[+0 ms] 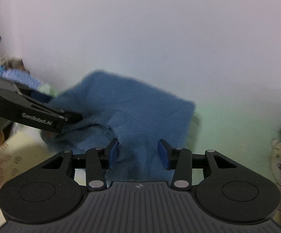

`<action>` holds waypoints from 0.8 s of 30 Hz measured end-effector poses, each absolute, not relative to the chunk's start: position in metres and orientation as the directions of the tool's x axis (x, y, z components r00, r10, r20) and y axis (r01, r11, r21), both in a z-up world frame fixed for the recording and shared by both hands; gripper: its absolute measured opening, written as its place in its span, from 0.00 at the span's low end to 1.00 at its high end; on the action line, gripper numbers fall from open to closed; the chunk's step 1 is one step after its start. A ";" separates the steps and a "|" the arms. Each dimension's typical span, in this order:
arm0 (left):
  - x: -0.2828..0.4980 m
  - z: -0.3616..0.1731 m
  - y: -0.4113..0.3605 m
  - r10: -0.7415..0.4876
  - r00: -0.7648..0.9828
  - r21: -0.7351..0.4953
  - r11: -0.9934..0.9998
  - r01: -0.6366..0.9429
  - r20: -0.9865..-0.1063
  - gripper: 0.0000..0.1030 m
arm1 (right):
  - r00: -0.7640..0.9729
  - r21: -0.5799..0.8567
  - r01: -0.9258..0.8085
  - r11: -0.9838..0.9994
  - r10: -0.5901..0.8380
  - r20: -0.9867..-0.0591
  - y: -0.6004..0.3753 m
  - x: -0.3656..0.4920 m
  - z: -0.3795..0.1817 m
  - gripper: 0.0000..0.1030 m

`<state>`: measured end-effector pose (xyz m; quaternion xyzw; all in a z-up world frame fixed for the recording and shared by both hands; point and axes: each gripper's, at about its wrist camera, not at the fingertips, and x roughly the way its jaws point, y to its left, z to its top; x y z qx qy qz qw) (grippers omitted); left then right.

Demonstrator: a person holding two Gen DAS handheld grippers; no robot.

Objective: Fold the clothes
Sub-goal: 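Lower the folded sweater onto the bed by the pillow and open both grippers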

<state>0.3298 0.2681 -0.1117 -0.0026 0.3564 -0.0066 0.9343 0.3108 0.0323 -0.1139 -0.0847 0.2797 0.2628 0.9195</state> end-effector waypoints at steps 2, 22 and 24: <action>0.314 -0.103 0.267 -0.027 0.769 -0.017 1.000 0.021 -0.639 0.63 | 0.712 0.023 -0.508 0.861 0.435 -0.551 0.022 0.300 -0.109 0.45; 0.274 -0.121 0.239 0.011 0.698 0.045 0.999 0.031 -0.716 0.75 | 0.672 0.086 -0.365 0.927 0.326 -0.665 0.009 0.321 -0.132 0.55; 0.277 -0.120 0.240 0.037 0.681 0.057 0.998 0.008 -0.732 0.77 | 0.684 0.055 -0.390 0.919 0.329 -0.651 0.013 0.303 -0.123 0.47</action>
